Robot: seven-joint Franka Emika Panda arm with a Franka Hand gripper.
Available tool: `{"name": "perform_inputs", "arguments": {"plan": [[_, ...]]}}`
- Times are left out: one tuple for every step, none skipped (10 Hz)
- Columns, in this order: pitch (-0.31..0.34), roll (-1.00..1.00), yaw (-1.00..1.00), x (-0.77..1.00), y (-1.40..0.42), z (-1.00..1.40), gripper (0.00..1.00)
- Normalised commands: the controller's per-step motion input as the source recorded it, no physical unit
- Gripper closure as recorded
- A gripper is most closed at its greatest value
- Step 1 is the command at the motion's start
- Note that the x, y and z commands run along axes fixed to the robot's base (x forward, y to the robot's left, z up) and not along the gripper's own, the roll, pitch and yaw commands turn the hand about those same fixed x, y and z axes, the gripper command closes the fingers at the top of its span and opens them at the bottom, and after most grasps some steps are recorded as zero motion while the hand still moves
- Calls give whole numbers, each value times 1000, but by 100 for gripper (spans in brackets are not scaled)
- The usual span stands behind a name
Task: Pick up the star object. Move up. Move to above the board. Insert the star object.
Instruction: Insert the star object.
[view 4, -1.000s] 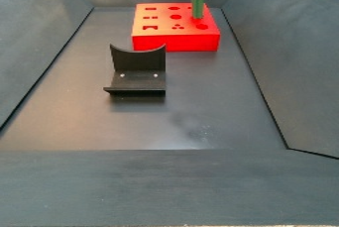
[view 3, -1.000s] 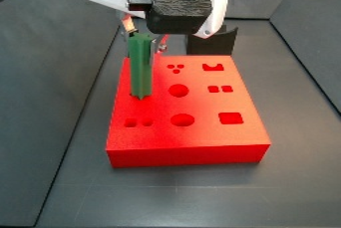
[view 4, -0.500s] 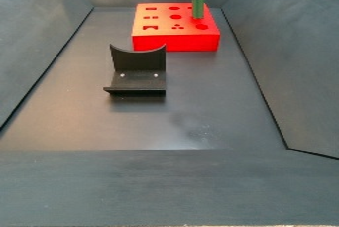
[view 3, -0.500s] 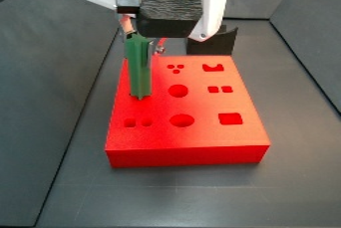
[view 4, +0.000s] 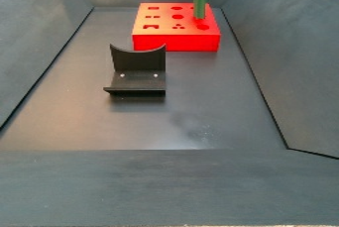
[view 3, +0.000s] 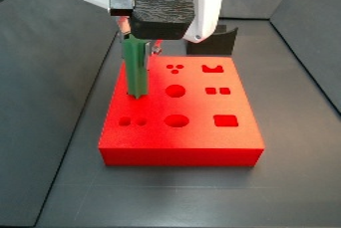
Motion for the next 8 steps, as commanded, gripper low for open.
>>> {"name": "perform_inputs", "arguments": {"plan": [[36, 120, 0, 283, -43, -1000, 100], [0, 77, 0, 366, -57, -1000, 100], [0, 13, 0, 271, -43, -1000, 100], [0, 3, 0, 263, -31, -1000, 100], [0, 56, 0, 17, 0, -811, 100], [0, -13, 0, 0, 0, 0, 100], [0, 16, 0, 0, 0, -26, 100], [0, 0, 0, 0, 0, 0, 100]]}}
